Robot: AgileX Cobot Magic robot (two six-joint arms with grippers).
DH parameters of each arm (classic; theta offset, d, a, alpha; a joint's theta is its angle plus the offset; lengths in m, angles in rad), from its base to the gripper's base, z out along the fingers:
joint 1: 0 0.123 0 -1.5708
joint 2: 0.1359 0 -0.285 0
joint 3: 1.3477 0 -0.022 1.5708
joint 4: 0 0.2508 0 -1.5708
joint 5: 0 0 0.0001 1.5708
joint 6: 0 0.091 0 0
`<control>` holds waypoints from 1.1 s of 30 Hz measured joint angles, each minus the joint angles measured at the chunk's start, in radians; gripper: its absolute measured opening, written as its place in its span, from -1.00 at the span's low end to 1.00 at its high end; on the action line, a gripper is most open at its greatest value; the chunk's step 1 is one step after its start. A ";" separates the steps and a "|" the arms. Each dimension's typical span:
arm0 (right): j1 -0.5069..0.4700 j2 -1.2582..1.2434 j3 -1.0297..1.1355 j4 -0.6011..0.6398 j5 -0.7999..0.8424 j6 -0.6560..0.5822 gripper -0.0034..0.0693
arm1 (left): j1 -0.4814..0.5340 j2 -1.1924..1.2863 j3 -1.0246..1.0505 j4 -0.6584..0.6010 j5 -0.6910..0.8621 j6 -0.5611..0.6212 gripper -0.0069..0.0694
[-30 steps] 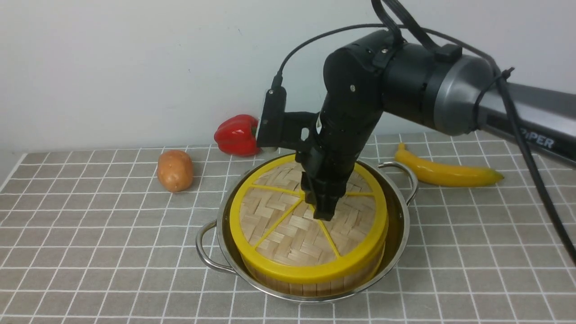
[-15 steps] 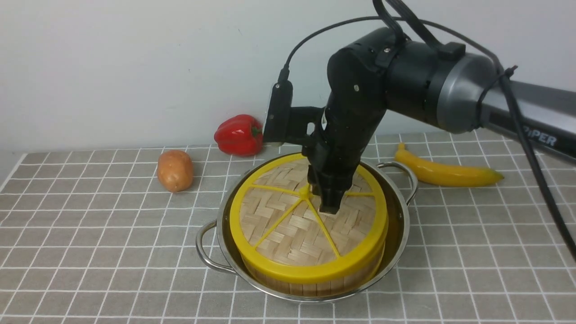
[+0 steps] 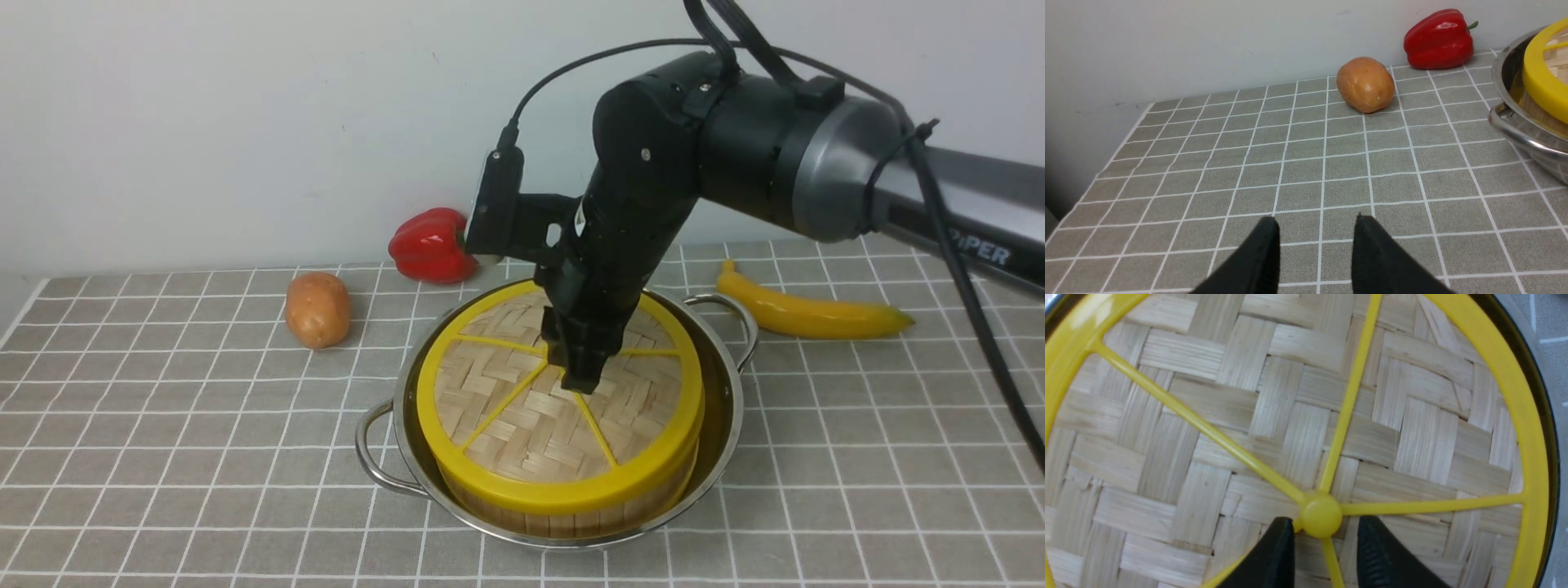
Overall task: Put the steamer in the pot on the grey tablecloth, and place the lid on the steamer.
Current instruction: 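Place the bamboo steamer lid onto the steamer basket in the pot with the right gripper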
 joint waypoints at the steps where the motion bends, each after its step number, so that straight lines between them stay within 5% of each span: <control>1: 0.000 0.000 0.000 0.008 -0.007 -0.001 -0.24 | 0.000 0.000 0.000 0.000 0.000 0.000 -0.18; 17: 0.000 0.027 0.000 0.021 -0.044 -0.004 -0.26 | 0.000 0.000 0.000 0.000 0.000 0.000 -0.18; 23: 0.000 0.027 0.000 -0.007 -0.036 0.007 -0.50 | 0.000 0.000 0.000 0.000 0.000 0.000 -0.18; 33: 0.001 0.027 -0.001 -0.012 -0.034 0.010 -0.50 | 0.000 0.000 0.000 0.000 0.000 0.000 -0.18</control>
